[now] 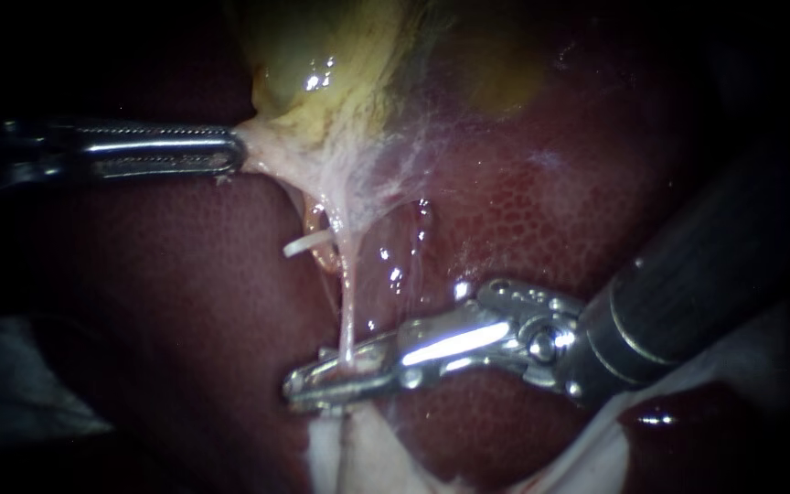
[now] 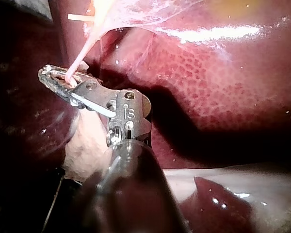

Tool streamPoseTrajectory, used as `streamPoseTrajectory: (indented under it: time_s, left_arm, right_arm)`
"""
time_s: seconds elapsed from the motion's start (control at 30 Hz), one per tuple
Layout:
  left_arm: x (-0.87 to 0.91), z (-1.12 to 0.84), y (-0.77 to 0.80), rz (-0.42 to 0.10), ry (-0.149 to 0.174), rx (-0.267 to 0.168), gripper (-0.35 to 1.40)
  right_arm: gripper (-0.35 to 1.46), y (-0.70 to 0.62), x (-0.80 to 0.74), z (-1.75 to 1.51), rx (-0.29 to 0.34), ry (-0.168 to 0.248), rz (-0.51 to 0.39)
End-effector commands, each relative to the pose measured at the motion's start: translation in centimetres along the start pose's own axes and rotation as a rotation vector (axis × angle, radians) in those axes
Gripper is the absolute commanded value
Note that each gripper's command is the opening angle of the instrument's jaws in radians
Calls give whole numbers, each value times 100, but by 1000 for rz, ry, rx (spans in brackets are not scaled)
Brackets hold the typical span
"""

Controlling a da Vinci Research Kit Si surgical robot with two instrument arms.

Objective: Clipping first clip right tube

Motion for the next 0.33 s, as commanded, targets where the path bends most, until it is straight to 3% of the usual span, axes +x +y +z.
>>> streamPoseTrajectory:
  time_s: [0.03,0.33]
  left_arm:
    - [0,0,0,0,0,0,-35]
    - [0,0,-1,0,0,-1,-35]
  right_arm:
    - [-35,1,0,-1,-8,6,12]
    - [-35,-1,-1,-2,-6,5,18]
